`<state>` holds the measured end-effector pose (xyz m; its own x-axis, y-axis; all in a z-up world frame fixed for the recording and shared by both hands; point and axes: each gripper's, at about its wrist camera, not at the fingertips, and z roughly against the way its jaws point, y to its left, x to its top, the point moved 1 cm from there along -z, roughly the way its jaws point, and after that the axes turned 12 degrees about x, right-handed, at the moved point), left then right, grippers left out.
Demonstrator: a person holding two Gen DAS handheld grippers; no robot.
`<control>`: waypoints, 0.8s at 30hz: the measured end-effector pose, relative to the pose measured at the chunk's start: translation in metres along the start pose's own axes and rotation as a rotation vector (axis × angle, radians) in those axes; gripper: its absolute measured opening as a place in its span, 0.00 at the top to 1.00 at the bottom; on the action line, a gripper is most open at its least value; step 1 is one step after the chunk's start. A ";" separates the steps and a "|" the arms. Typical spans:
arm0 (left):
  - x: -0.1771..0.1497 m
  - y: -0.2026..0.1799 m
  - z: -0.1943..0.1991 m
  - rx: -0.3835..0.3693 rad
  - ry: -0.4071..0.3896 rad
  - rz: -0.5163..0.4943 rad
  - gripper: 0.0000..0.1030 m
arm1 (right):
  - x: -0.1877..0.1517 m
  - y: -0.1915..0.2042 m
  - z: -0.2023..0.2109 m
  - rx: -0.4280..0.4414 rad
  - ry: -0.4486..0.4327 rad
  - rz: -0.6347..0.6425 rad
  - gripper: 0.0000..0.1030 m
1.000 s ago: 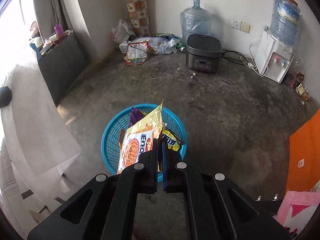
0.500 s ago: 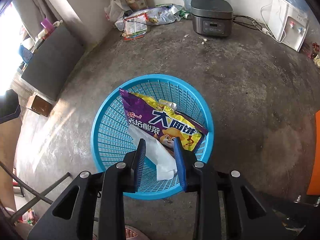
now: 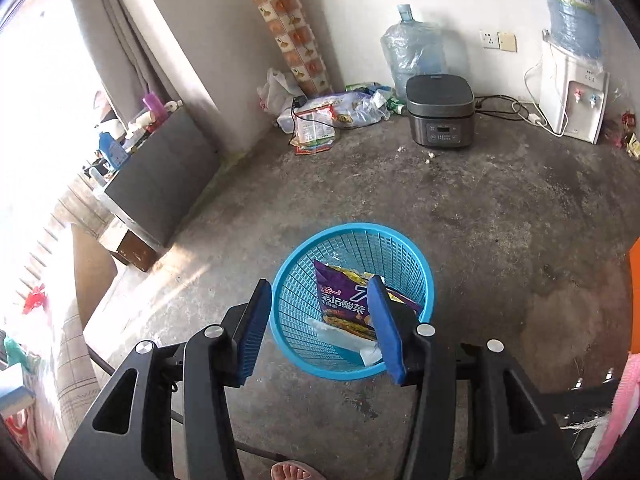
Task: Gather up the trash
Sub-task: 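Move both tools back to the table toward the red-and-white paper bag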
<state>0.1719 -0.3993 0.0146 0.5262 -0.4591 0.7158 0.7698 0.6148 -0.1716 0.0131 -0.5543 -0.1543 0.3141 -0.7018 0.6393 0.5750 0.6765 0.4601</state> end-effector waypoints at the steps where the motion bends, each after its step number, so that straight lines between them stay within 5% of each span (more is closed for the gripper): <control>1: -0.002 0.006 0.019 -0.007 -0.020 0.007 0.17 | 0.002 0.012 0.013 0.013 -0.022 0.034 0.43; 9: -0.036 0.062 0.151 0.048 -0.162 0.108 0.08 | -0.003 0.108 0.101 0.081 -0.193 0.295 0.09; 19: -0.123 0.146 0.258 0.196 -0.247 0.309 0.08 | -0.023 0.199 0.140 0.195 -0.207 0.498 0.06; 24: -0.168 0.192 0.309 0.369 -0.342 0.427 0.08 | -0.040 0.224 0.148 0.311 -0.149 0.530 0.06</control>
<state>0.1199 -0.0056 0.0710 0.5667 0.0658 0.8213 0.3127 0.9051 -0.2883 0.0179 -0.3417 0.0140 0.3745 -0.2299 0.8983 0.1170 0.9728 0.2002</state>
